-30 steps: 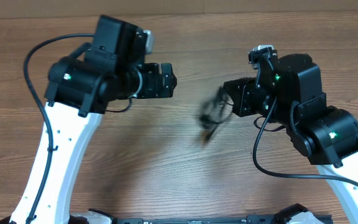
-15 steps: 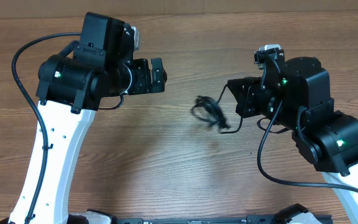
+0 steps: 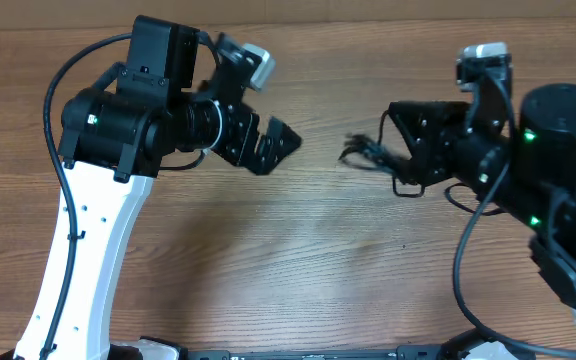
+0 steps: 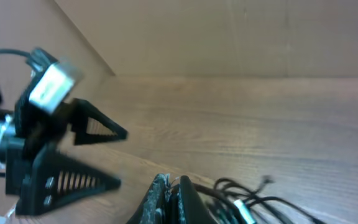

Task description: Untangle cables

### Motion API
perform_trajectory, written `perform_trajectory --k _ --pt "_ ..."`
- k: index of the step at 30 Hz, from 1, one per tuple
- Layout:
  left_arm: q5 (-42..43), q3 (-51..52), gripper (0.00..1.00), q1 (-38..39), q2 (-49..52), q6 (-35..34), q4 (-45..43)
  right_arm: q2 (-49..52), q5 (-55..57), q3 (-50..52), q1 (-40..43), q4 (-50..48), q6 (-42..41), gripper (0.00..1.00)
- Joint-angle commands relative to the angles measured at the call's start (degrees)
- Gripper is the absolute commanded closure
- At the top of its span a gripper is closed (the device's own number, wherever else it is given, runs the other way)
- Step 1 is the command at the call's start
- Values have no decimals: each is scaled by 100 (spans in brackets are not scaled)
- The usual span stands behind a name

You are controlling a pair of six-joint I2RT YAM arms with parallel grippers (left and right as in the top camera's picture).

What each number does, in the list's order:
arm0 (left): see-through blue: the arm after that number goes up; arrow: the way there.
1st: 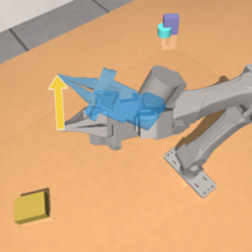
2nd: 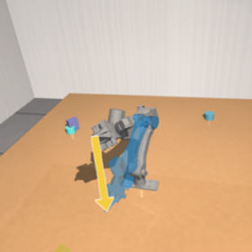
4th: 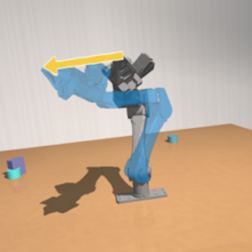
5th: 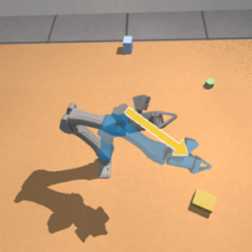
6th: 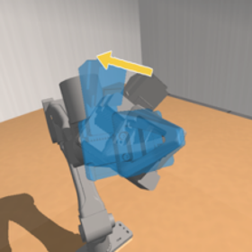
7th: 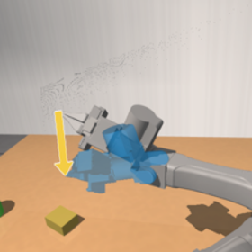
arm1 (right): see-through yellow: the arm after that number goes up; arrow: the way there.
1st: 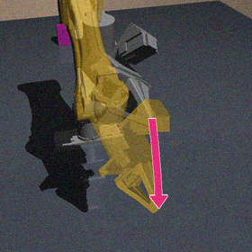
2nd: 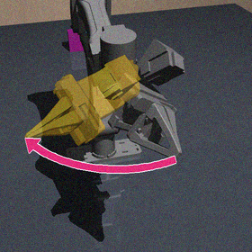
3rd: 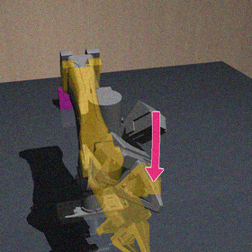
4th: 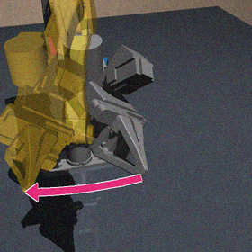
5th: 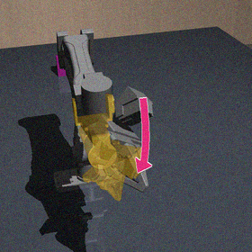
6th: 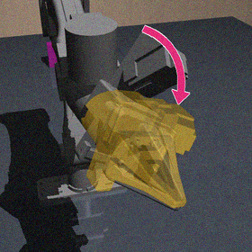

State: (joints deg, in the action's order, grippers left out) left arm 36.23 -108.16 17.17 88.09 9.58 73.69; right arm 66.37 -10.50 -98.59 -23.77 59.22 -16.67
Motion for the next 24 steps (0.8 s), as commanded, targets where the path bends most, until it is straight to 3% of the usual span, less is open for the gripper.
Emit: perform_trajectory --k 1,5,8,12,19,24 --pt "1679 -74 0 28 -2 1397 -2 -101 61 -341 -26 -37 -7 96" --pt "2715 -24 0 63 0 1947 2 -101 63 -509 -26 -55 -7 96" --pt "2944 35 0 177 0 2369 50 -101 66 -682 -26 -57 -4 96" --pt "2771 44 0 367 55 2927 208 -101 63 -868 -26 -52 -4 96" --pt "1443 44 0 575 328 3178 337 -101 61 -922 -26 74 22 96" --pt "1464 44 0 619 656 3331 474 -101 59 -922 -26 85 17 96"
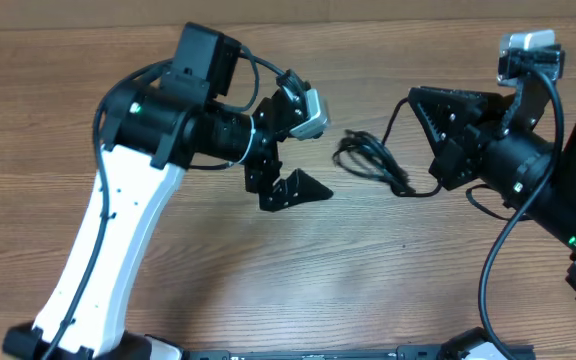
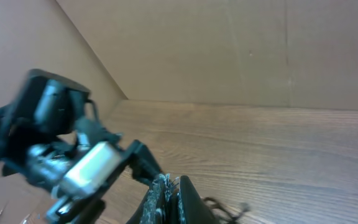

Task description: Untangle cables

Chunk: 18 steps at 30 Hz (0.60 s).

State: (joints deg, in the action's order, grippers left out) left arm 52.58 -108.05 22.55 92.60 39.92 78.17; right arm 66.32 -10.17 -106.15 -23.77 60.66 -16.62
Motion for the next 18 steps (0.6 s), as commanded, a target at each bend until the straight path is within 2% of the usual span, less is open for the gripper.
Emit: perform_trajectory --k 1,11,13,14,15,16,17,18 --pt "-173 33 0 129 297 297 26 -96 26 -168 -26 -59 13 96" --pt "-164 33 0 796 758 835 -101 -96 4 -201 -26 -11 15 96" --pt "-249 33 3 866 758 833 -188 -96 4 -201 -26 0 15 96" --pt "-273 33 10 866 758 835 -221 -96 7 -201 -26 7 15 96" --pt "-313 33 24 866 758 835 -227 -96 7 -199 -26 11 15 96" --pt "-367 33 70 866 758 833 -234 -96 7 -201 -26 15 15 96" --pt "-422 31 91 859 758 828 -234 -96 7 -201 -26 15 15 96" --pt "-474 33 96 848 758 791 -214 -96 7 -199 -26 15 15 96"
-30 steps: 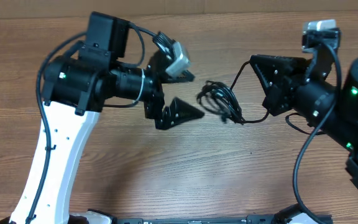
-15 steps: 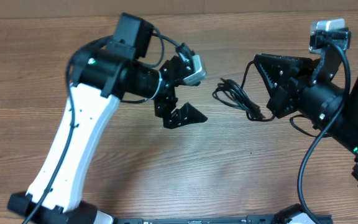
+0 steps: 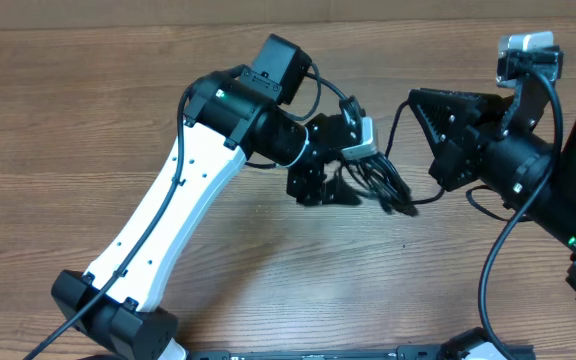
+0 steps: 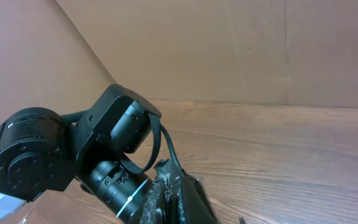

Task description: Untangle cables

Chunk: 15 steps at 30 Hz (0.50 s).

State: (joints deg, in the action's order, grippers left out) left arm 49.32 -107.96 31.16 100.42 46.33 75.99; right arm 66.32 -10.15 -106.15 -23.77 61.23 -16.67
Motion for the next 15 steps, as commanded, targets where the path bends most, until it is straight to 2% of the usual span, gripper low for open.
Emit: perform_trajectory --k 1,9,15 --pt "-190 22 96 -31 -24 118 24 -96 7 -199 -26 -42 20 96" --pt "-507 13 96 -400 -275 -31 433 -96 184 -199 -15 50 39 96" --pt "-1005 13 96 -1331 -1012 -516 697 -96 717 -199 90 177 229 96"
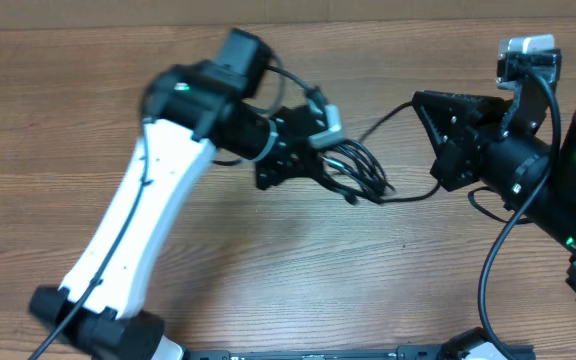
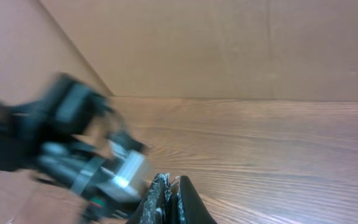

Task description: Untangle cables

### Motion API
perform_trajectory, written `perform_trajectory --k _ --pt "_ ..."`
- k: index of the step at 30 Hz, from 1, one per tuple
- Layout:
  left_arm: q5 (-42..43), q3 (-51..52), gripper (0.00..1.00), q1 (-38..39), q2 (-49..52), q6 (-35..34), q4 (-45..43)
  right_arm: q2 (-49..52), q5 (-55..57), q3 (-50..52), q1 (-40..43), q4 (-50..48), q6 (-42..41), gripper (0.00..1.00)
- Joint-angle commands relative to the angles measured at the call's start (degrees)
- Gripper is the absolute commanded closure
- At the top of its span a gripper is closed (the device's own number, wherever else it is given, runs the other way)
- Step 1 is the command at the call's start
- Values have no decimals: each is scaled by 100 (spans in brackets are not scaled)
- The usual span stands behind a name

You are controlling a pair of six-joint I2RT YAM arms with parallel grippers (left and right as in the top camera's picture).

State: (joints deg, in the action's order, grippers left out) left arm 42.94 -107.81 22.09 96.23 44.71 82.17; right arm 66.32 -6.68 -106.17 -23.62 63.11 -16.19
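Note:
A tangled bundle of black cable (image 1: 360,168) lies on the wooden table (image 1: 268,290) at mid-height, right of centre. My left gripper (image 1: 303,168) has reached in from the left and looks shut on the bundle's left side; the arm is motion-blurred. One strand runs up and right from the bundle to my right gripper (image 1: 418,102), which is shut on it. Another strand trails right along the table. In the right wrist view the right gripper (image 2: 169,186) shows its fingers pressed nearly together, and the left gripper (image 2: 104,168) is a blur behind them.
The left arm's white link (image 1: 138,220) slants across the left half of the table from the front edge. The right arm's black body (image 1: 558,170) fills the right edge. A brown wall (image 2: 229,43) stands behind the table.
The left gripper and the bundle have both shifted left and a little up. The strand to the right gripper now runs straighter. The right gripper has stayed in place, still shut.
First the left gripper was open at the upper left, far from the bundle held low by the right gripper. Then the right gripper sat higher with a strand and the left one was nearer. Then the left gripper was at the bundle, and now both lie further left.

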Motion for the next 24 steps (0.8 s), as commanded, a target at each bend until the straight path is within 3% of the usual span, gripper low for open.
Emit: perform_trajectory --k 1,4,13,18,24 --pt "-560 -2 96 -651 -756 -509 127 -96 365 -197 149 11 304 96" --pt "-1003 -2 96 -1386 -1209 -804 315 -96 367 -197 417 59 520 96" --pt "-787 -2 96 -3265 -2037 -1351 304 -96 404 -197 2015 68 710 96" --pt "-686 -2 96 -3639 -2168 -1567 240 -68 249 -195 2719 101 778 96" --pt "-26 -2 96 -3532 -2151 -1620 216 72 -1086 -195 2811 378 772 96"
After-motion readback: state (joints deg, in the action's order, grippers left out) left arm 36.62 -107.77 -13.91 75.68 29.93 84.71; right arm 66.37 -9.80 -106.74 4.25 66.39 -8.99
